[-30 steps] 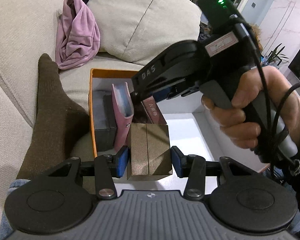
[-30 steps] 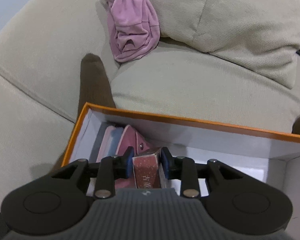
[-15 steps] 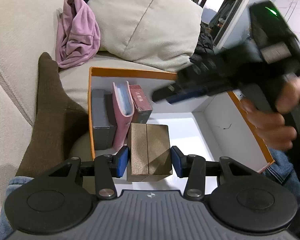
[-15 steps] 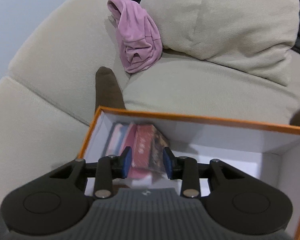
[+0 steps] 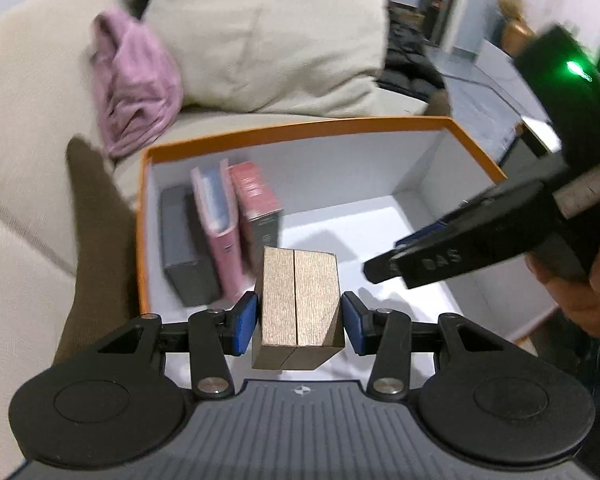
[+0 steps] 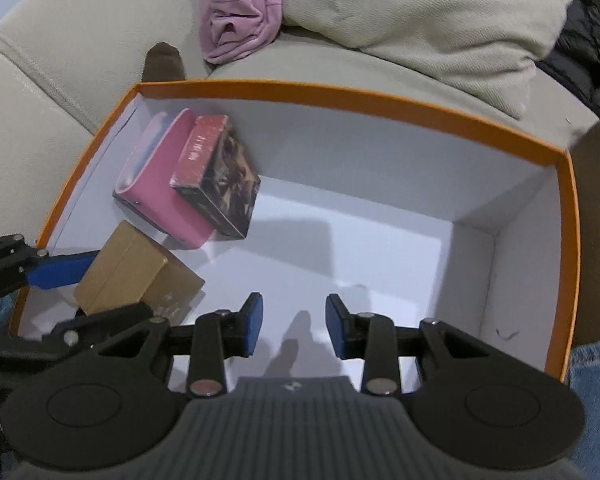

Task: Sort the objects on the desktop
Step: 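Open the left gripper to drop the wooden block into the shoebox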

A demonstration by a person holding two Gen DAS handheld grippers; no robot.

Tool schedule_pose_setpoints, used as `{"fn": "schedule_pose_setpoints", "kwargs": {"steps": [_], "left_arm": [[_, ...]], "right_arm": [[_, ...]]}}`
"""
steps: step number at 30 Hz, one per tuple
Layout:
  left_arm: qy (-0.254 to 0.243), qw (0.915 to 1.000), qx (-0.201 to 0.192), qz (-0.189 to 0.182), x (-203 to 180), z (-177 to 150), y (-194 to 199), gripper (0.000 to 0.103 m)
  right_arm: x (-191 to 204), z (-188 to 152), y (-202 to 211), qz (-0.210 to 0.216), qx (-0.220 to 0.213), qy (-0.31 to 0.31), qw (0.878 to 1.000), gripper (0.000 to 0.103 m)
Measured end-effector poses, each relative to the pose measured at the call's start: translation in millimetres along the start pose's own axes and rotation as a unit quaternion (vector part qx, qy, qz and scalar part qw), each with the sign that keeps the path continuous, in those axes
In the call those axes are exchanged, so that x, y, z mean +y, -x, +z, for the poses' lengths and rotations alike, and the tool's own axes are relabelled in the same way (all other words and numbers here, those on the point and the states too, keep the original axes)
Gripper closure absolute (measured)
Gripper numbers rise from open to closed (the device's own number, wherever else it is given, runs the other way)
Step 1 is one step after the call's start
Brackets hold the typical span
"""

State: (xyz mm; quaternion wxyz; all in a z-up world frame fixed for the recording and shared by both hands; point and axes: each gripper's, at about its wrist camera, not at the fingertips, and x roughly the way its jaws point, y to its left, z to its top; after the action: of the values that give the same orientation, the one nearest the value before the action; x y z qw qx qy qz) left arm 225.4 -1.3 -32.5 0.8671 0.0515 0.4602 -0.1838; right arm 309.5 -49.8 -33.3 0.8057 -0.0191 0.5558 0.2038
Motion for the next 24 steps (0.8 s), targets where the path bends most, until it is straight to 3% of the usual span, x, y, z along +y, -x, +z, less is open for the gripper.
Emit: {"fn": "schedule_pose_setpoints", "kwargs": {"steps": [5,14,20,24], "left_arm": [[-0.026,0.9992,0.029,0.002,-14.5,6.7,-15.2,0.051],[0.005,0.9976,0.069,-0.001,-9.1,1.6,-37.7,0.051],[0.014,0.9978,0.063,-0.016,-6.4,-1.0,-32.9,0.045],[0.014,0.9991,0.031,-0.025,-1.5,-2.5,-12.9,0.044]], "right_arm": [[0.7,-7.3,0.9,-0.011,0.006,0.008,1.000,0.065],[9.3,-13.6,5.9,-0.020,-0.003,0.029,0.999,0.065],[8.8,-16.4,12.8,-0.027,-0.011,0.029,0.999,0.063],[5.4,-18.2,21.3,-0.027,-0.018,0.017,0.999,0.056]]}}
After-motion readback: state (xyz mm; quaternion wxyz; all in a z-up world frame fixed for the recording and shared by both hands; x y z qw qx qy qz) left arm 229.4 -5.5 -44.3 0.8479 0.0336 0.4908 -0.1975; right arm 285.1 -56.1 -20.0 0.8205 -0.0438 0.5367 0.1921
